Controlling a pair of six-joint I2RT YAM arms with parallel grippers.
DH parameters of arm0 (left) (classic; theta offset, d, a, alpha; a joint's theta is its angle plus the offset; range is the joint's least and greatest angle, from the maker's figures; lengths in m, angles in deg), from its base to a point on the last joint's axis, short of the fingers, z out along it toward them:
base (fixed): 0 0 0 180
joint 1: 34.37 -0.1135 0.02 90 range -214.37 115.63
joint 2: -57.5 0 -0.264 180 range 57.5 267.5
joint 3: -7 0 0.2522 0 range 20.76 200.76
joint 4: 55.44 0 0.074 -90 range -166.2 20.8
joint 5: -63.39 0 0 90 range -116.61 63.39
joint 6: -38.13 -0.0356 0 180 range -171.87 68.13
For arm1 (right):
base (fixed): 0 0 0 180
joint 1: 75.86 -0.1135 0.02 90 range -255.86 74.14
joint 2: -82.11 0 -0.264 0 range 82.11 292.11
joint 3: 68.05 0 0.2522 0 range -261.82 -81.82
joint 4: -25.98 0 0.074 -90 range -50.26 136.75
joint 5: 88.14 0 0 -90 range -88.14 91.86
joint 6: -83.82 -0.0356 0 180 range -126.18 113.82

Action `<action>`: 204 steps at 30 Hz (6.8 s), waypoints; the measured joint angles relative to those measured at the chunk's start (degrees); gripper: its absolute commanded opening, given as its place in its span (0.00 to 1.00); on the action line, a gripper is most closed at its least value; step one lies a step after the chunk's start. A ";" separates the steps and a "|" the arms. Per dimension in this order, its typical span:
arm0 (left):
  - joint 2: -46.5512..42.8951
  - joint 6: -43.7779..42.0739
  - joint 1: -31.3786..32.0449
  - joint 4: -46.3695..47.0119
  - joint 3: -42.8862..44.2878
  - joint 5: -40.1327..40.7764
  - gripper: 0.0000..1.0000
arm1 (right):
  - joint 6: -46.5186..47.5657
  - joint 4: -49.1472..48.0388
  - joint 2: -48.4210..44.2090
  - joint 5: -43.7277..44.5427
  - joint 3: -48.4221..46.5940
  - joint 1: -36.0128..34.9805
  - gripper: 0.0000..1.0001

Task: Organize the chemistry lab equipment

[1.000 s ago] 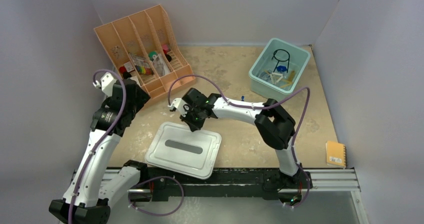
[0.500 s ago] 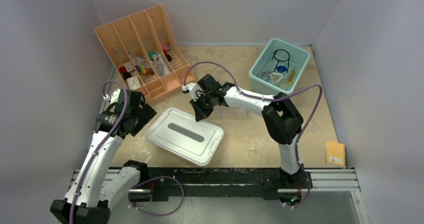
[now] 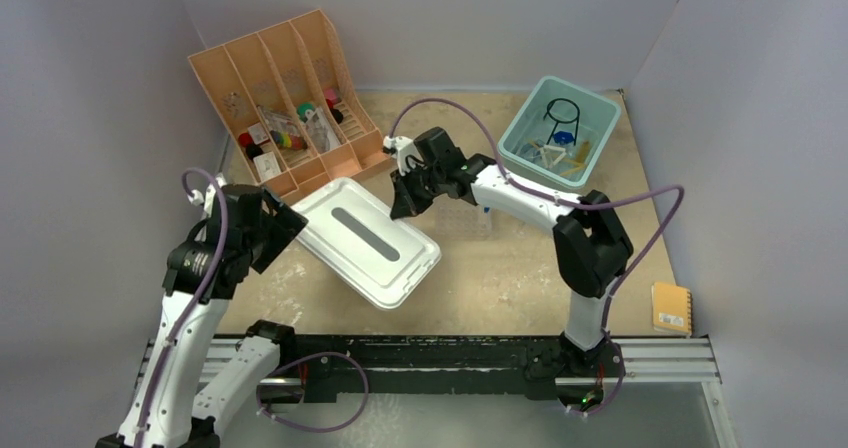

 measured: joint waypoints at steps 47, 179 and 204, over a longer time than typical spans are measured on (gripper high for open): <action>27.04 19.85 0.24 84.28 6.12 -47.58 0.00 | -39.95 -17.68 -22.77 -25.03 -3.21 30.21 0.80; 88.74 -5.11 24.17 57.81 52.70 -31.89 0.74 | -28.63 2.08 -16.13 10.58 11.52 60.59 0.57; 90.03 -10.03 23.85 46.60 61.09 -23.78 0.68 | -13.42 7.17 -9.20 30.97 -3.72 46.14 0.61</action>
